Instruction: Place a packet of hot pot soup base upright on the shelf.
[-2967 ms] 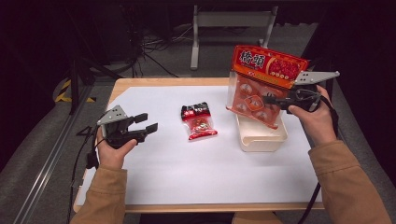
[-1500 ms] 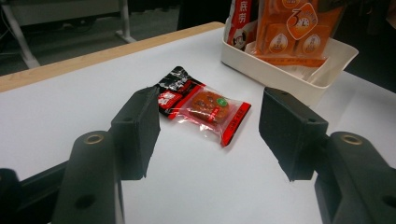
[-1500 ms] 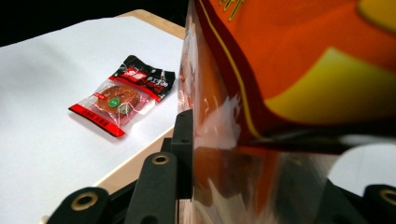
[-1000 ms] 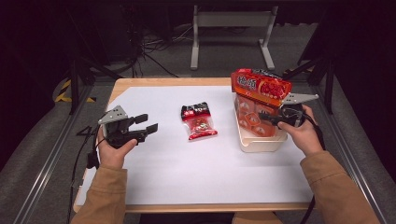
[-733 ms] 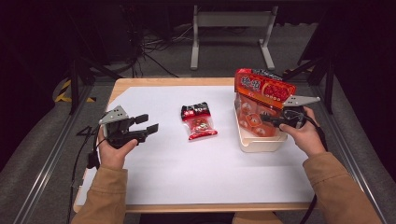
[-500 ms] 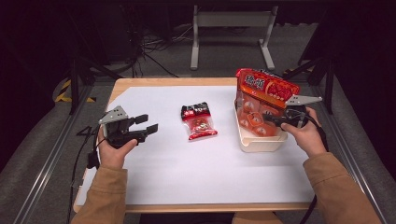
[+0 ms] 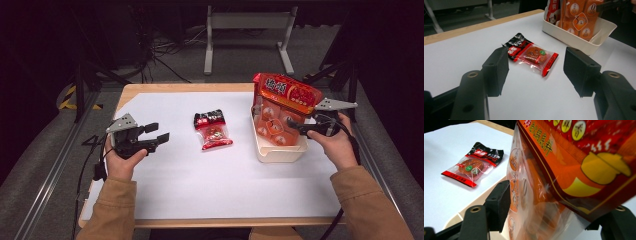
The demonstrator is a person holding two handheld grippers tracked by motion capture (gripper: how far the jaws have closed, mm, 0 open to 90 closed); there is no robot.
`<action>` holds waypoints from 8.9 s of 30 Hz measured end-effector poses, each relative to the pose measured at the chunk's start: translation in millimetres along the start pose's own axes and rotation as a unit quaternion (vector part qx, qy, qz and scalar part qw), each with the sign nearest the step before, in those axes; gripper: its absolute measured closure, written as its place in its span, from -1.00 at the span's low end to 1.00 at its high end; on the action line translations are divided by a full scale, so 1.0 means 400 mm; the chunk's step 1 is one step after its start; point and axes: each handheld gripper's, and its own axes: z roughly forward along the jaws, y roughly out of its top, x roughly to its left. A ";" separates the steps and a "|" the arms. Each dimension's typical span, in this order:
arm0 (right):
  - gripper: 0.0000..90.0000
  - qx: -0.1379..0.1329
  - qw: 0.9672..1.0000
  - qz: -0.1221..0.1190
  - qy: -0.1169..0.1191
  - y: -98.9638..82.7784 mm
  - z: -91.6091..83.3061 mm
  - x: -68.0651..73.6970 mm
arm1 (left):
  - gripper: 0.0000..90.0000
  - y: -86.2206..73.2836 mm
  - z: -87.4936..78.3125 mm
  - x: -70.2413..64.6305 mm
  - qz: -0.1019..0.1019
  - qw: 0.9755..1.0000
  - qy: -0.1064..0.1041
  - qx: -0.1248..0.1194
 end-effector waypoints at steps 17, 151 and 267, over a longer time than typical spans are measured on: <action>-0.46 -0.011 0.999 0.009 -0.029 -0.018 -0.087 0.011 | -0.18 0.003 0.008 0.001 -0.001 1.000 -0.003 0.000; -0.20 -0.051 0.986 -0.076 0.143 -0.073 -0.048 0.244 | 1.00 0.041 0.467 0.110 -0.071 0.989 0.037 0.121; 0.40 -0.074 0.962 -0.158 0.208 0.123 -0.020 0.341 | 1.00 0.125 0.228 -0.257 0.127 0.969 -0.209 0.020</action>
